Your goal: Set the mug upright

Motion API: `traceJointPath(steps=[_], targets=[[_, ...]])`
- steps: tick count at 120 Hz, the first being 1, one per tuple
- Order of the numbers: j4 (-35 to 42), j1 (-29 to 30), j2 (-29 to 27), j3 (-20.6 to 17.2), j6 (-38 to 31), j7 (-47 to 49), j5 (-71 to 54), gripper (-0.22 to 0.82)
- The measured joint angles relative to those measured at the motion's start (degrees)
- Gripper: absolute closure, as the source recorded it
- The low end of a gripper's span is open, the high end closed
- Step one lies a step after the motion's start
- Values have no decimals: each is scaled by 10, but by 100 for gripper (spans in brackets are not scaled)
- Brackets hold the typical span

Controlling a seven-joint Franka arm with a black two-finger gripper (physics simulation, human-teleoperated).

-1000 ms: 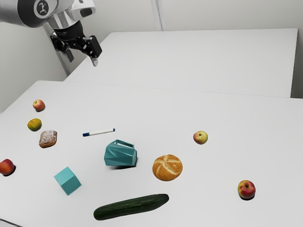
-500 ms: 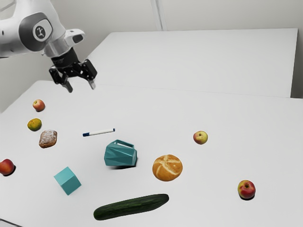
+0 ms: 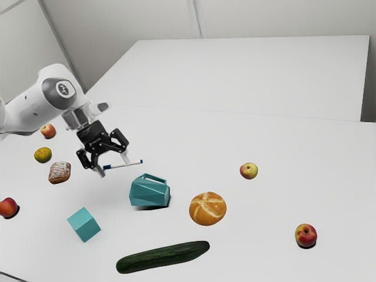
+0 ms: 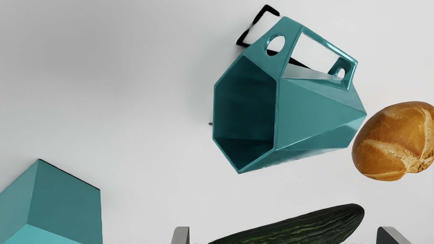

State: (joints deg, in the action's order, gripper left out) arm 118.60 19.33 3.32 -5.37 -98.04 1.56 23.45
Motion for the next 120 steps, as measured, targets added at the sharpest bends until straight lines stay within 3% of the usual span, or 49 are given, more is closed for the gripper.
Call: traceJointPath(steps=[39, 120], targets=[[-6, 0, 73, 1, -5, -31, 71, 0], [-6, -7, 138, -5, -36, -62, 195, 0]])
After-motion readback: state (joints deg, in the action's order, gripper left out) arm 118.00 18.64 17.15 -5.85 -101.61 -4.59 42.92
